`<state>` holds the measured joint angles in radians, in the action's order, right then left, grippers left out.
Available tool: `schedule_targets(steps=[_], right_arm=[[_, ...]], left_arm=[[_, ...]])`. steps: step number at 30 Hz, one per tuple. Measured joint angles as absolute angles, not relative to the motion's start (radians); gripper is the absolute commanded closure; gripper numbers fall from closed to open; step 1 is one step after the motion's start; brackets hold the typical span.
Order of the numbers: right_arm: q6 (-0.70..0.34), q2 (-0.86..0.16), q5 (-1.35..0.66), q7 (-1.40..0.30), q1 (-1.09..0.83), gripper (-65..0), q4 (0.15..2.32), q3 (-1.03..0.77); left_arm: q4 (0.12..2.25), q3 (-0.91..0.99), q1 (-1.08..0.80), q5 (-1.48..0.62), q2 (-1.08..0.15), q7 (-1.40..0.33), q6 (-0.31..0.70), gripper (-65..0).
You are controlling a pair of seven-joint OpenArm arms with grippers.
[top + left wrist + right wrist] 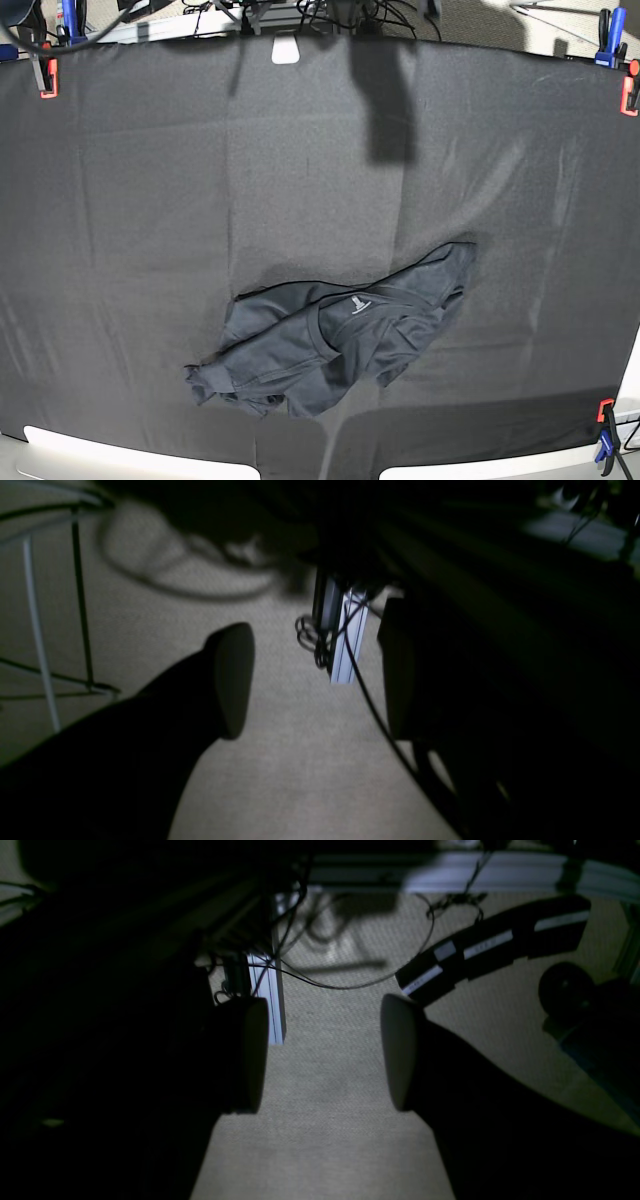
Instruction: Layout the t-shirt on the table in an organized manner, then fold the t-shirt properly
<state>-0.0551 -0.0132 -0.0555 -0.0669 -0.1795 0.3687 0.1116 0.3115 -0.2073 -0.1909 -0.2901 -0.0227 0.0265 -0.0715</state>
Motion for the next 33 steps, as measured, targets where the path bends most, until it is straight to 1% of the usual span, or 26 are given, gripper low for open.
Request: schedule_targets(steps=[10,14,19,22,29,33], right_arm=[[-0.055,-0.013,-0.052,-0.067,-0.18,-35.0,0.374,0.112],[-0.055,-0.013,-0.052,-0.067,-0.179,-34.9,0.375,0.112],[-0.055,-0.013,-0.053,-0.08,-0.18,-34.9,0.375,0.112],[-0.055,-0.013,-0.052,-0.098,-0.18,-34.9,0.375,0.112],[-0.055,-0.014,-0.052,-0.112,-0.181,-34.9,0.375,0.112],[-0.056,-0.014,-0.052,-0.101,-0.189,-34.9,0.375,0.112]], left_arm=[[0.352,-0.207,-0.196,-0.29,-0.025,0.017,-0.072,-38.0],[0.351,-0.207,-0.196,-0.29,-0.025,-0.038,-0.071,-38.0],[0.36,-0.207,-0.196,-0.212,-0.025,-0.063,-0.072,-38.0],[0.377,-0.207,-0.196,-0.208,-0.026,-0.08,-0.072,-38.0],[0.418,-0.207,-0.205,-0.208,-0.028,-0.082,-0.072,-38.0],[0.48,-0.207,-0.255,-0.144,-0.028,-0.044,-0.072,-38.0]])
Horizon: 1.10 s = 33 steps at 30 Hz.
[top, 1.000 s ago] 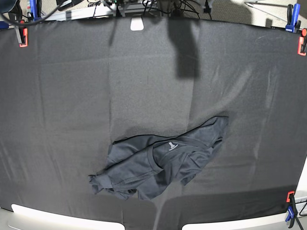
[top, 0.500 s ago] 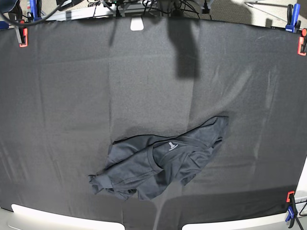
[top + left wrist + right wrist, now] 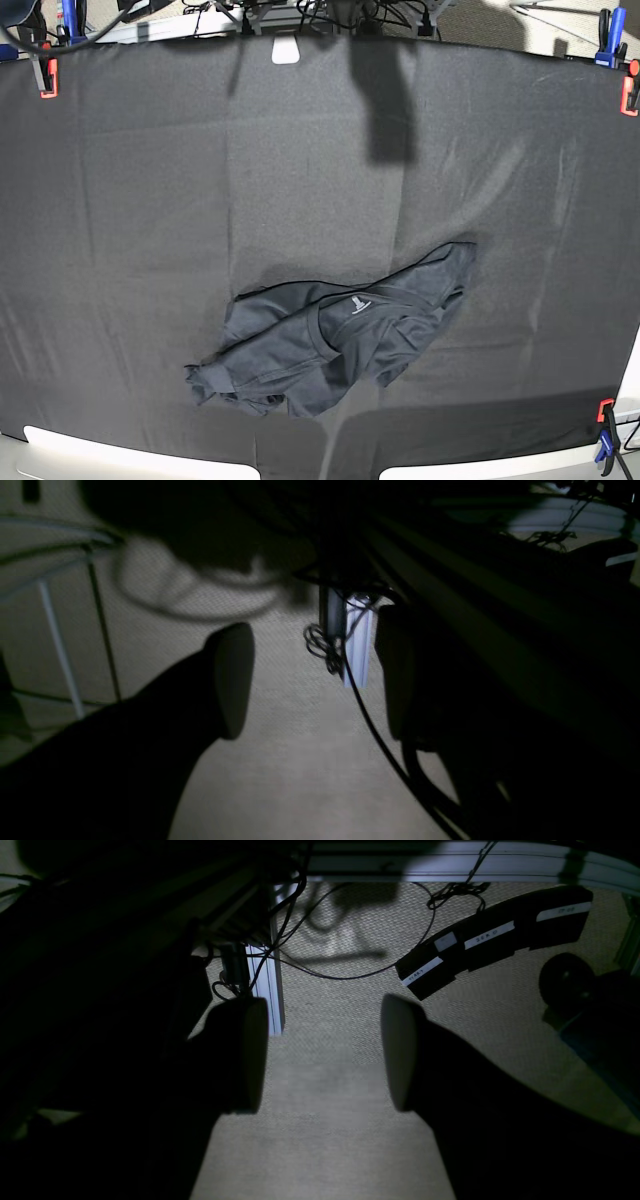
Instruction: Layout the t-shirt on the table in an organized manner, then fold the t-shirt properly
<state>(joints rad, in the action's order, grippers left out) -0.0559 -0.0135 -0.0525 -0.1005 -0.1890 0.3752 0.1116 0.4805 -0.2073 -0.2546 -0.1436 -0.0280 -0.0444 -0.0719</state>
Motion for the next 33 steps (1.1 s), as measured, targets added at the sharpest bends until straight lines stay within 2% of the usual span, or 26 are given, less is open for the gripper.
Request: schedule_targets(steps=[5,12,21,31,33], right_arm=[[-0.097,-0.014,-0.052,-0.098,-0.2,-34.9,0.375,0.112],[-0.101,-0.017,-0.052,-0.098,-0.247,-34.9,0.447,0.112],[-0.105,-0.084,-0.084,-0.097,-0.431,-34.9,0.696,0.115],[-0.103,-0.216,-0.111,-0.094,-0.638,-34.9,1.039,0.228],[-0.104,-0.247,-0.17,-0.101,-0.692,-34.9,1.124,0.253]], left_arm=[[0.585,-0.207,-0.34,-0.118,-0.028,-0.023,-0.076,-38.0],[0.703,-0.205,-0.424,-0.115,-0.031,-0.022,-0.079,-38.0],[0.825,-0.204,-0.518,-0.138,-0.057,-0.033,-0.077,-38.0],[1.138,-0.208,-0.723,-0.198,-0.152,-0.054,-0.078,-38.0],[1.206,-0.208,-0.759,-0.21,-0.178,-0.08,-0.077,-38.0]])
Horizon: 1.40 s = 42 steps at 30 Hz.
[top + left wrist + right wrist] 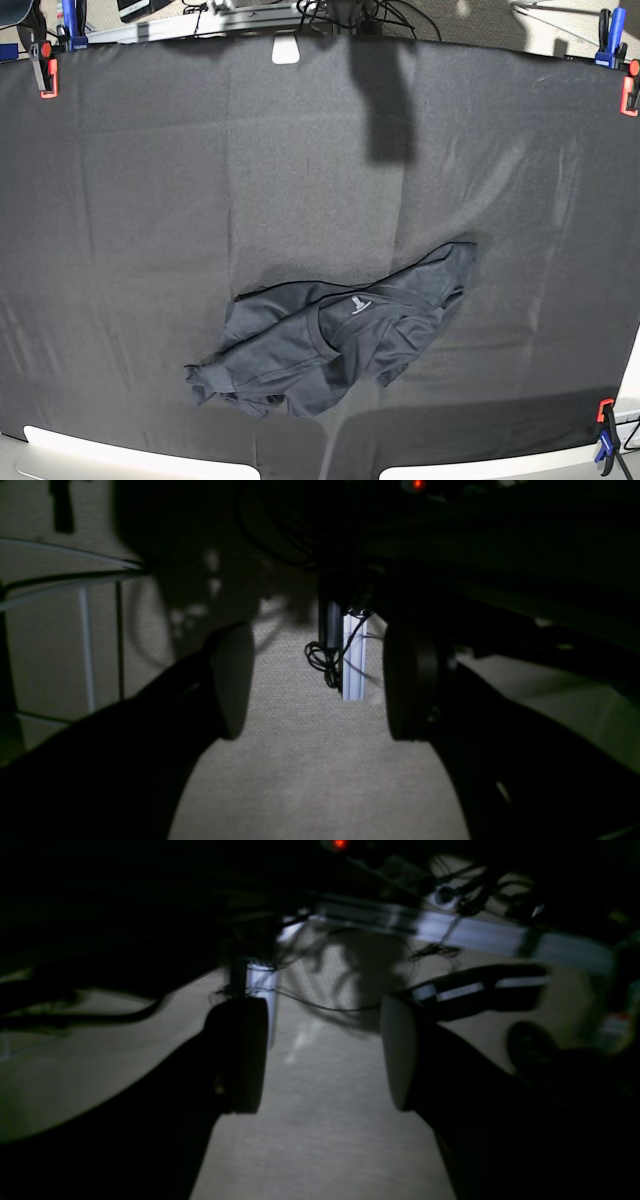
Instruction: Layout the t-shirt on the table in an organized manner, then fold the t-shirt properly
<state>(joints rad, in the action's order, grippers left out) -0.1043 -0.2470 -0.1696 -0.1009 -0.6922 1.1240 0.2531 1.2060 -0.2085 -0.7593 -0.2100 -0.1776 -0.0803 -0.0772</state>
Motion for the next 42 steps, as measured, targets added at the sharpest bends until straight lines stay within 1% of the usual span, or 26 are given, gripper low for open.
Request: schedule_targets(steps=[3,9,12,14,17,20,23,25,28,33,38,42], right_arm=[[-0.1,-0.293,-0.24,-0.113,-0.769,-34.9,1.253,0.261],[-0.104,-0.394,-0.239,-0.107,-0.891,-34.9,1.515,0.26],[-0.1,-0.443,-0.238,-0.119,-0.959,-34.9,1.634,0.26],[-0.101,-0.466,-0.238,-0.121,-0.994,-34.9,1.71,0.261],[-0.107,-0.485,-0.24,-0.15,-1.02,-34.9,1.819,0.25],[-0.1,-0.485,-0.237,-0.231,-1.023,-34.9,1.903,0.21],[-0.105,-0.485,-0.241,-0.239,-1.023,-34.9,1.981,0.165],[-0.104,-0.485,-0.239,-0.241,-1.023,-34.9,2.023,0.13],[-0.104,-0.485,-0.239,-0.25,-1.023,-34.9,2.083,0.075],[-0.104,-0.485,-0.24,-0.265,-1.021,-34.9,2.183,0.001],[-0.105,-0.485,-0.24,-0.305,-0.987,-34.9,2.242,-0.015],[-0.106,-0.485,-0.24,-0.319,-0.942,-34.9,2.249,-0.015]], left_arm=[[1.298,-0.208,-0.812,-0.212,-0.217,-0.099,-0.078,-38.0],[1.494,-0.208,-0.908,-0.212,-0.298,-0.112,-0.078,-38.0],[1.601,-0.208,-0.947,-0.167,-0.325,-0.167,-0.084,-38.0],[1.67,-0.209,-0.975,-0.111,-0.337,-0.184,-0.138,-38.0],[1.768,-0.205,-1.008,-0.057,-0.368,-0.188,-0.204,-38.0],[1.863,-0.163,-1.028,-0.055,-0.393,-0.229,-0.206,-38.0],[1.933,-0.086,-1.032,-0.055,-0.393,-0.294,-0.205,-38.0],[1.971,-0.021,-1.034,-0.066,-0.393,-0.294,-0.206,-38.0],[2.031,0.08,-1.033,-0.147,-0.396,-0.293,-0.205,-38.0],[2.129,0.21,-1.033,-0.172,-0.394,-0.294,-0.155,-38.0],[2.197,0.27,-0.993,-0.169,-0.394,-0.327,-0.096,-38.0],[2.204,0.27,-0.916,-0.114,-0.393,-0.397,0.025,-38.0]])
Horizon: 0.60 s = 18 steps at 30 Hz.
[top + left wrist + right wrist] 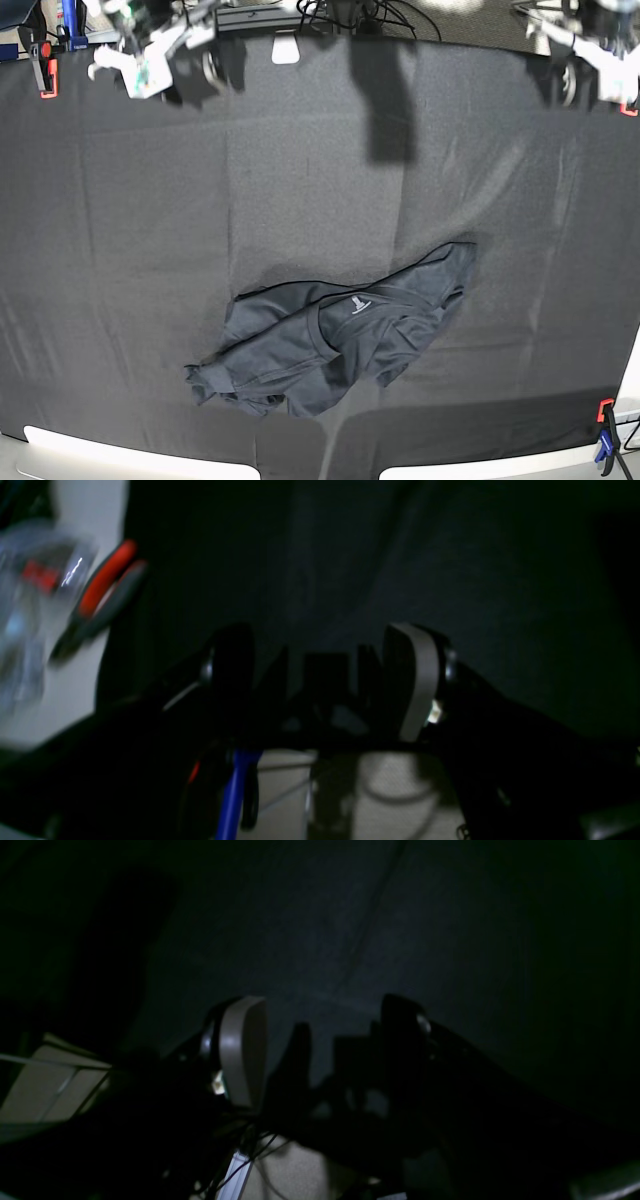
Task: Layout the t-shirt on the table in an organized manner, then fold the t-shirt properly
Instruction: 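Lower both grippers from rest toward the crumpled navy t-shirt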
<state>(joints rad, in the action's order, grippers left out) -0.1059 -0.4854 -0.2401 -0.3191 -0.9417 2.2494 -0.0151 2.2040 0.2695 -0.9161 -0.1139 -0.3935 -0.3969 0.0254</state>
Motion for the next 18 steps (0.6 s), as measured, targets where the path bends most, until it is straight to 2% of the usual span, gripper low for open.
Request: schedule_targets(steps=[4,10,18], right_arm=[[-0.107,-0.485,-0.241,-0.366,-0.878,-34.9,2.25,-0.015],[-0.108,-0.485,-0.24,-0.433,-0.786,-34.9,2.252,-0.015],[-0.108,-0.484,-0.163,-0.466,-0.717,-34.9,2.252,-0.015]], left_arm=[[2.204,0.27,-0.84,-0.044,-0.393,-0.402,0.115,-38.0],[2.204,0.269,-0.725,-0.063,-0.43,-0.403,0.227,-38.0],[2.204,0.233,-0.543,-0.155,-0.492,-0.52,0.304,-38.0]])
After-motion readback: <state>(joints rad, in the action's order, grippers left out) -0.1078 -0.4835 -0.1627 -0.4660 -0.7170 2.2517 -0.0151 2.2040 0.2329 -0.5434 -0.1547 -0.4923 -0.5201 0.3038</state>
